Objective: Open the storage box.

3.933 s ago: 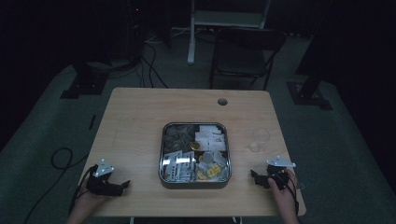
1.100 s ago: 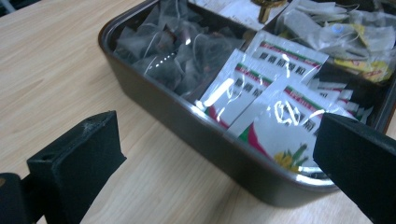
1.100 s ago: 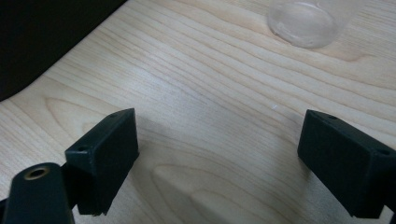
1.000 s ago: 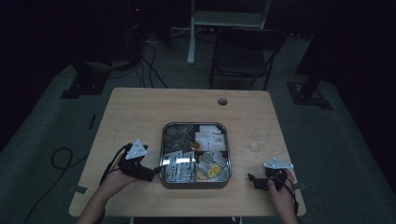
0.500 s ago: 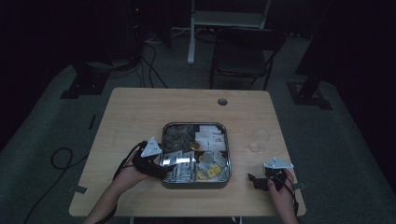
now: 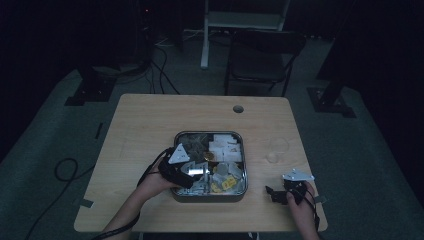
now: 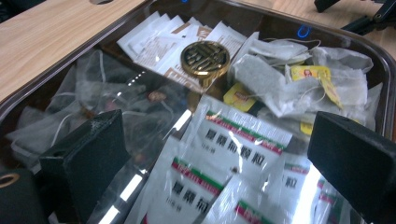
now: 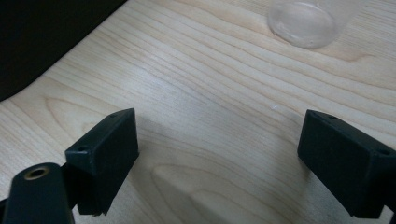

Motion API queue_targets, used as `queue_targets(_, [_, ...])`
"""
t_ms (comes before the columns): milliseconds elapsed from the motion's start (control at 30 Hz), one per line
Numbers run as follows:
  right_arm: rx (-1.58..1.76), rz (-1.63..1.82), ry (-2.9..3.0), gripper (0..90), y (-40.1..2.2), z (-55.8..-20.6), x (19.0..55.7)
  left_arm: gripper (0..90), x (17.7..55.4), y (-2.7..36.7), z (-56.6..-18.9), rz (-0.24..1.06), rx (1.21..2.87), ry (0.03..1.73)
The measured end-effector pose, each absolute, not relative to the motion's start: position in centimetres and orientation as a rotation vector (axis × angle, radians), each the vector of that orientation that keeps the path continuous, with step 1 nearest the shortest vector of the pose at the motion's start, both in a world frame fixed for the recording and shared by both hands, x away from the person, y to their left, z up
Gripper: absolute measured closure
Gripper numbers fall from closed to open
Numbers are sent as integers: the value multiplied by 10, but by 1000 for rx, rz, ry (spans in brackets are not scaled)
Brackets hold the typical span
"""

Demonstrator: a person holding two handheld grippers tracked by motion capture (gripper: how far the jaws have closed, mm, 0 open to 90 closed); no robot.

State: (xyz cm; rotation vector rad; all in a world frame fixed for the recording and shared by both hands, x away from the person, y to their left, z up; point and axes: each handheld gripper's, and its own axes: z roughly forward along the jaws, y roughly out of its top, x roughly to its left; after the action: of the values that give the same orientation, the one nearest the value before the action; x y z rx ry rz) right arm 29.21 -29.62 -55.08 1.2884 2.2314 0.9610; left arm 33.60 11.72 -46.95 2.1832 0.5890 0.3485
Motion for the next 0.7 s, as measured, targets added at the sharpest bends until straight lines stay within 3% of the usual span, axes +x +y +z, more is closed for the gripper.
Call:
queue_targets(567, [1283, 964, 2235, 118, -296, -551, 292, 164, 355, 90, -474, 317, 2182, 607])
queue_targets(700, [1283, 964, 2235, 119, -296, -551, 292, 270, 359, 82, -476, 313, 2206, 628])
